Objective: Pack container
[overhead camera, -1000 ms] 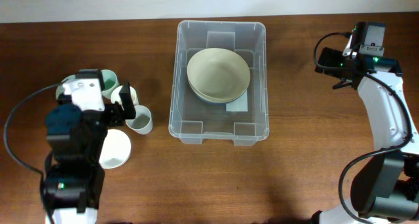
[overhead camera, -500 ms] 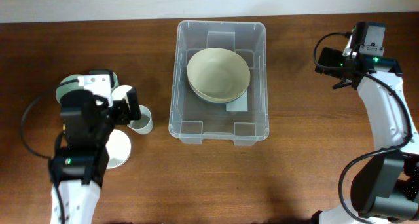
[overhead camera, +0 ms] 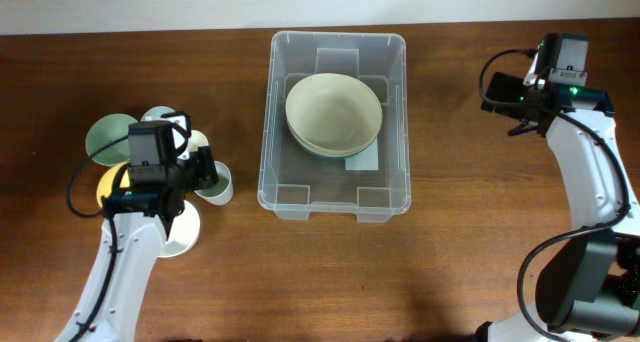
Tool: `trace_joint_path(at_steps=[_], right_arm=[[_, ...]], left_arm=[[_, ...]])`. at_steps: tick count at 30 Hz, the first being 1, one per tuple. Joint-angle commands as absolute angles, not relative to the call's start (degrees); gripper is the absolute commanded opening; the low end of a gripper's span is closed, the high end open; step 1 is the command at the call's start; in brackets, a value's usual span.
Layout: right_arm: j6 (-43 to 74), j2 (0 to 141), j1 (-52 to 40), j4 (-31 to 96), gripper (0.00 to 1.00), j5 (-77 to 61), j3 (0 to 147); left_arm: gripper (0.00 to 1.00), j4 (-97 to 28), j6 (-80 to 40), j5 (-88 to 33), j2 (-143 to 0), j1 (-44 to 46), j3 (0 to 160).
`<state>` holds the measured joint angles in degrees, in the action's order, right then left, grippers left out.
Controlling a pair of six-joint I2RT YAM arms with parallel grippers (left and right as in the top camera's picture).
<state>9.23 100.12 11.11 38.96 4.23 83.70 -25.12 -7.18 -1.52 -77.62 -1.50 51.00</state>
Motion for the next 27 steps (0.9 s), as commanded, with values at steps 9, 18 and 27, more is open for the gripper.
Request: trace_joint_path(at_steps=[9, 18, 27], right_arm=[[9.72, 98.72, 11.29, 38.83, 0.99, 4.78, 84.33], [9.72, 98.72, 11.29, 38.83, 0.99, 4.78, 84.33], [9.72, 98.72, 11.29, 38.83, 0.99, 4.78, 84.33]], left_arm=[[0.64, -32.38, -11.22, -2.17, -78.76, -1.28, 51.79], [0.64, -33.5, -11.35, -2.15, -78.87, -1.28, 51.57], [0.64, -32.97, -11.35, -1.41, -79.55, -1.28, 51.55]])
